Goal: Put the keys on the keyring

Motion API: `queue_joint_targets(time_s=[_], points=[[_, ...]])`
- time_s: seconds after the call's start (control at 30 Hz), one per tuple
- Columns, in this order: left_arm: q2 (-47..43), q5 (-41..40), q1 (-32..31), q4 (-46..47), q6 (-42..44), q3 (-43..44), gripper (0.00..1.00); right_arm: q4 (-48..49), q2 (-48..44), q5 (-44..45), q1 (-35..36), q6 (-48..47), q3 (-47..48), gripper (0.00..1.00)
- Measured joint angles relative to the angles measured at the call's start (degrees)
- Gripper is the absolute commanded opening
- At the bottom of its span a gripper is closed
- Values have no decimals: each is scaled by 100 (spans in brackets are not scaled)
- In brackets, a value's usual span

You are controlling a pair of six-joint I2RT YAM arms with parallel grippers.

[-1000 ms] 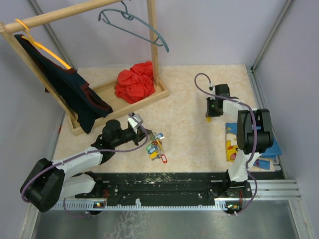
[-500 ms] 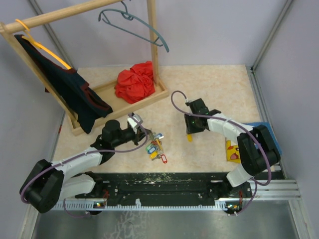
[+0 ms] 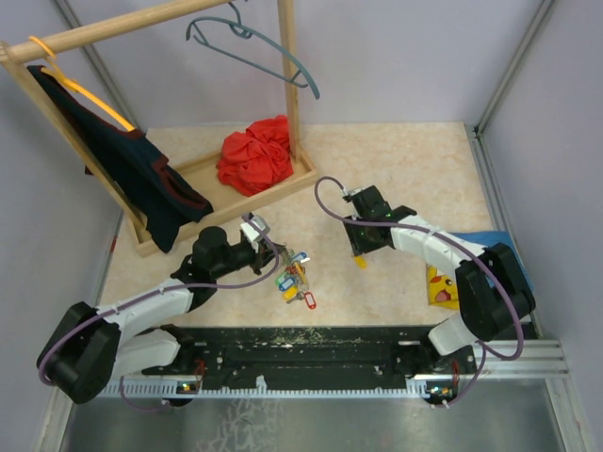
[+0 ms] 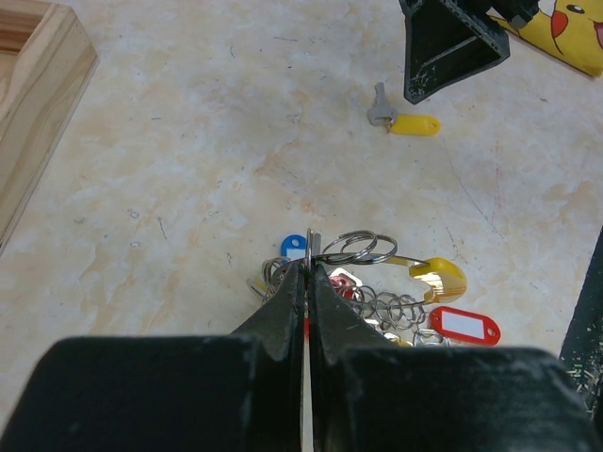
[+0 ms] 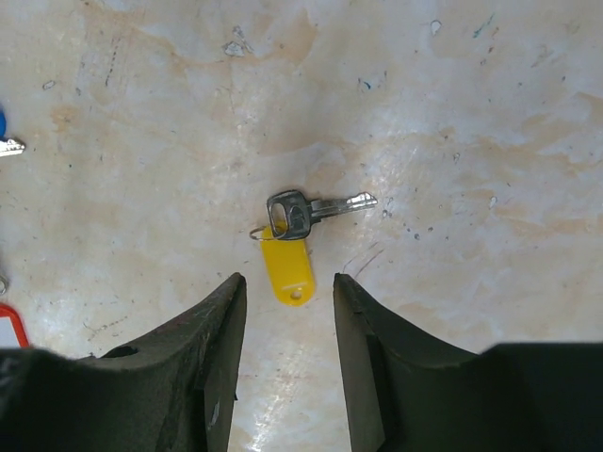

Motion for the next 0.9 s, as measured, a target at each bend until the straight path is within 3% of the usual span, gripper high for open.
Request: queue_joint_targets(time_s=[0.2, 0.73, 0.9], points=[[0, -13, 0, -2, 0, 0, 1, 33, 133, -52, 96, 17, -2, 42], [0, -52, 0, -7, 0, 2, 1, 723, 177, 1458, 750, 1740, -468, 42], [11, -52, 0, -9, 0, 2, 1, 894, 260, 1622, 876, 2028, -579, 37]])
